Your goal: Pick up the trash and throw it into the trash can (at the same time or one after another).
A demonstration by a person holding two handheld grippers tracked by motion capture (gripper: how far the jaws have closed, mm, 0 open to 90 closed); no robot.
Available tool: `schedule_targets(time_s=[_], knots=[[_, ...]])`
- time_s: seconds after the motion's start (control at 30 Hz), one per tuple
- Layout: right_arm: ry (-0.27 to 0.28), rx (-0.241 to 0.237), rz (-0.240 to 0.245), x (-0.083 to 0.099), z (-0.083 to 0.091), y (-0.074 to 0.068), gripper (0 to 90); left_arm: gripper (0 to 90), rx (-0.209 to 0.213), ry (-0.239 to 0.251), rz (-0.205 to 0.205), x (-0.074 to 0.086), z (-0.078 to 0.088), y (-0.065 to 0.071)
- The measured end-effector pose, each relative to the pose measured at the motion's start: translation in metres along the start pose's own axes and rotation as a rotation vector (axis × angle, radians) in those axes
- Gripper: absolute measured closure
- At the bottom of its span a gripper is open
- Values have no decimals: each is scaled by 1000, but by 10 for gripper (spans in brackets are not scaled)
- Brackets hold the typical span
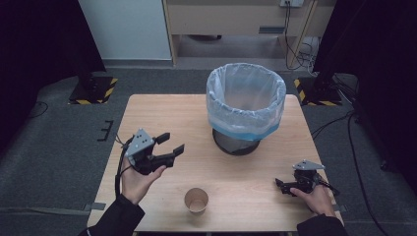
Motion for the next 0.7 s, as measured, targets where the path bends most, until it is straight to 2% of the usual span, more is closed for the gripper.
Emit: schedule_targets(time_s=[0.2, 0.27, 0.33, 0.53, 0.7], knots=[[0, 0, 0, 0, 0, 0, 7, 305, -18, -44, 22, 38, 3, -7], [0, 0, 0, 0, 0, 0, 8, 302, -17, -89, 30, 48, 3, -9], [0, 0, 0, 0, 0, 0, 7, 298, -12, -99, 56, 56, 4, -9], [3, -7, 8, 0, 0, 0, 7, 298, 32, -151, 72, 70, -2, -2], [3, -7, 9, 0, 0, 0, 7, 342, 100, -217, 69, 80, -11, 7]])
Point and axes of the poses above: each handheld gripper's, and its own axes: z roughly backward along the jaws, x roughly out of its underside, y roughly to its right, the point moved 2 cm from there along -z, roughly forward along the jaws, and after that the axes turned 10 degrees about z, right-handed, at the moved point
